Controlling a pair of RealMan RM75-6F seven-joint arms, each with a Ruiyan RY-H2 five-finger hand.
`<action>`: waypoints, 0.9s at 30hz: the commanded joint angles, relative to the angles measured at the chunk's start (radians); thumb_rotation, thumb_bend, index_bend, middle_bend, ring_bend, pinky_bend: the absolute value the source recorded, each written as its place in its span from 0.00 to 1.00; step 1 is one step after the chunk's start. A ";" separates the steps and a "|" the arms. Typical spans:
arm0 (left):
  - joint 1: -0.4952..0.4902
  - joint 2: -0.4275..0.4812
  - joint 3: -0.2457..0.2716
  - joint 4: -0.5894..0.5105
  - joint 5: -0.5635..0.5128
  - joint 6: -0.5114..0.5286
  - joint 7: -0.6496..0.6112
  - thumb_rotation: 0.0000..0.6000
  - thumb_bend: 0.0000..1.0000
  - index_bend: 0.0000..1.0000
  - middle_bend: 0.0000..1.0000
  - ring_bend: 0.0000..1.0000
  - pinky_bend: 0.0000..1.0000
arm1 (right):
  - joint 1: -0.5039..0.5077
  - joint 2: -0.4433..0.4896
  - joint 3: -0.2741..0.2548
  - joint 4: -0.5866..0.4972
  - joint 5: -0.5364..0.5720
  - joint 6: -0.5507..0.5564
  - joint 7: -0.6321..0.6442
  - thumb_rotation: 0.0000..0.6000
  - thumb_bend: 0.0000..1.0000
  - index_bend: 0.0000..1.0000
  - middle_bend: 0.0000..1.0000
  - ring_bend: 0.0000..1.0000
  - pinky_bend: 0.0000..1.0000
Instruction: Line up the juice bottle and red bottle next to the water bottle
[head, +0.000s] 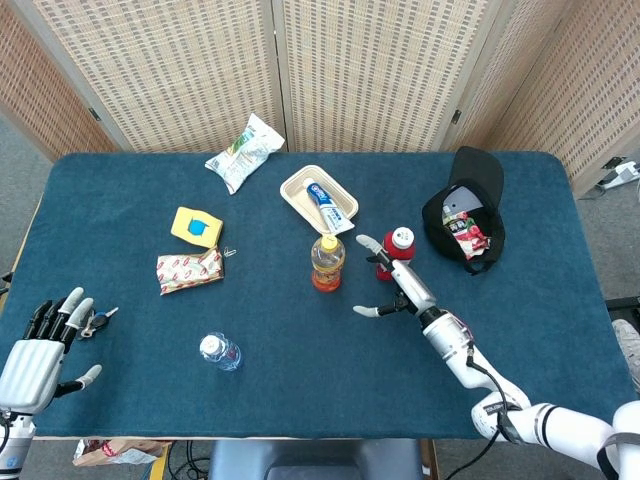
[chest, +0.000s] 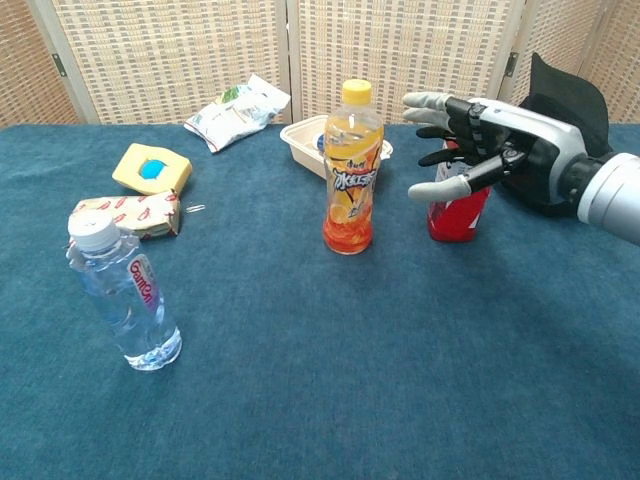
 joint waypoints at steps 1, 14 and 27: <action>-0.001 0.000 0.000 -0.001 0.002 -0.001 0.000 1.00 0.13 0.06 0.00 0.01 0.00 | 0.024 -0.024 0.016 0.030 0.014 -0.019 0.022 1.00 0.00 0.00 0.01 0.01 0.16; -0.001 0.007 0.000 -0.007 0.002 0.000 0.012 1.00 0.13 0.06 0.00 0.01 0.00 | 0.134 -0.103 0.052 0.169 0.042 -0.119 0.068 1.00 0.00 0.00 0.04 0.01 0.16; 0.003 0.007 0.002 0.001 -0.019 -0.012 0.006 1.00 0.13 0.06 0.00 0.01 0.00 | 0.203 -0.197 0.058 0.309 0.039 -0.145 0.134 1.00 0.00 0.00 0.14 0.05 0.16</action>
